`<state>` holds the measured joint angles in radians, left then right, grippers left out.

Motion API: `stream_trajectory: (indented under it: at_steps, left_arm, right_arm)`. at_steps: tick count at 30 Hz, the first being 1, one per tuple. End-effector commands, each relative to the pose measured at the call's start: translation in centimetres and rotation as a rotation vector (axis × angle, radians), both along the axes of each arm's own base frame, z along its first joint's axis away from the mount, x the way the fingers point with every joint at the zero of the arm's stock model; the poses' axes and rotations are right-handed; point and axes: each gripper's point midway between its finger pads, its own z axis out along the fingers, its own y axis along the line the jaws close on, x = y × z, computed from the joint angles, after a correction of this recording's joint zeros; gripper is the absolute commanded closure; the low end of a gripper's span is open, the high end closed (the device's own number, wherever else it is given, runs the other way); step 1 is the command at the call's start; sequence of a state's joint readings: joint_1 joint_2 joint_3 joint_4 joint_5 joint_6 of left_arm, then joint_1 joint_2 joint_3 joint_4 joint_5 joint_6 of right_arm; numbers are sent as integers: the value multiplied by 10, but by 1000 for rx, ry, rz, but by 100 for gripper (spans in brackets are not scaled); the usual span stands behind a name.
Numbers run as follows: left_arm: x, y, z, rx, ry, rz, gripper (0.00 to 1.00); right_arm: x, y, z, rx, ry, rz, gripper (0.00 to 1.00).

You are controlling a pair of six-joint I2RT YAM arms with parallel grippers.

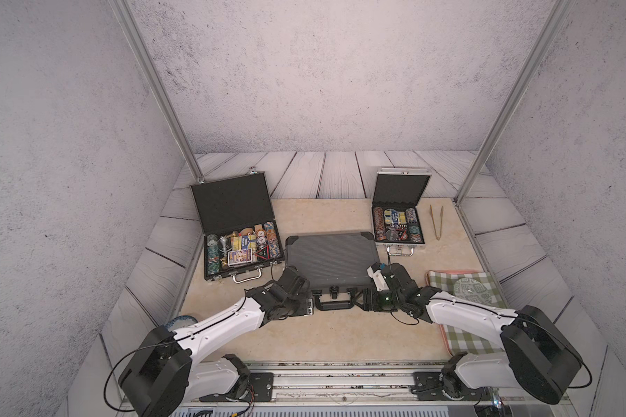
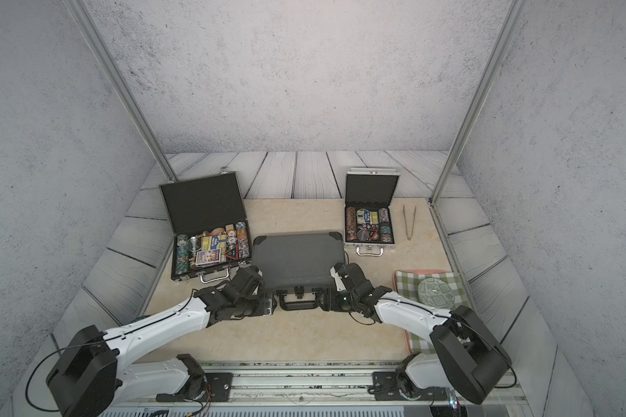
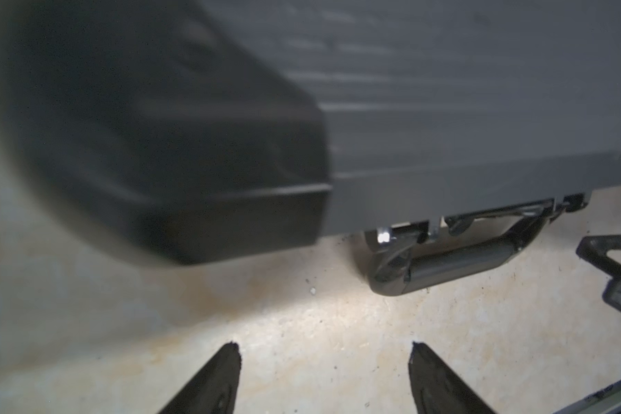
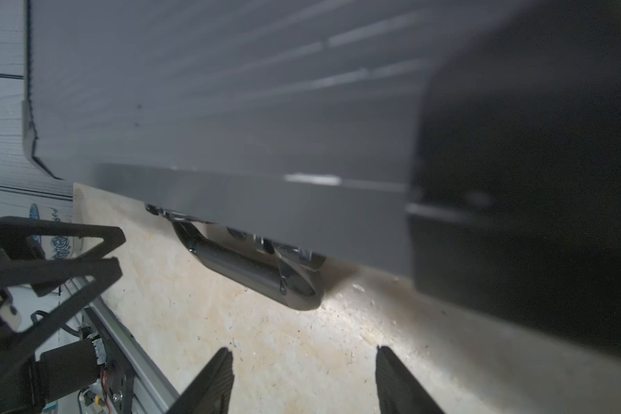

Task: Close the poker set cases
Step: Fasten the fastener on the poker set case.

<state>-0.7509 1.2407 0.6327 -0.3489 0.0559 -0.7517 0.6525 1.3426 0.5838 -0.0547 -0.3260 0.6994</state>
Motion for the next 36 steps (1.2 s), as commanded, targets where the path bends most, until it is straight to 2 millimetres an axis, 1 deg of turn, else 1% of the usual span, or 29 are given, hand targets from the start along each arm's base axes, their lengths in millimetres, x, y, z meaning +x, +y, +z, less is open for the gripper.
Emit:
stream_trajectory:
  at_steps: [1,3,8,10,12,16,20,23,26,29,33,36]
  left_arm:
    - [7,-24,-6,-49,-19,-1,22]
    - [11,-31,-14,-80,-25,14,21]
    - [24,-35,-22,-87,-75,34,21]
    - [26,-36,-28,-104,-89,48,21]
    - [29,-43,-30,-144,-105,42,21]
    - [30,-50,-37,-190,-108,41,21]
    - [30,-60,-34,-265,-117,26,23]
    - [30,-70,-23,-333,-124,15,27]
    - [29,-76,-5,-399,-134,8,30]
    - [28,-79,13,-444,-148,2,31]
    - [27,-83,39,-488,-163,-17,31]
    - [26,-85,51,-494,-166,-31,31]
  right_arm:
    - [5,-3,-4,-35,8,-33,36]
    - [6,-3,-1,-35,4,-38,36]
    - [10,-3,9,-41,-20,-34,36]
    - [11,0,13,-36,-23,-26,36]
    - [13,2,20,-32,-32,-16,37]
    - [17,-3,30,-64,-69,-15,37]
    - [19,-9,37,-97,-92,-15,37]
    - [19,-12,35,-118,-89,-15,37]
    - [19,-15,32,-127,-84,-21,37]
    - [18,-18,33,-133,-84,-31,37]
    - [19,-23,39,-136,-98,-40,37]
    - [20,-26,43,-141,-106,-44,37]
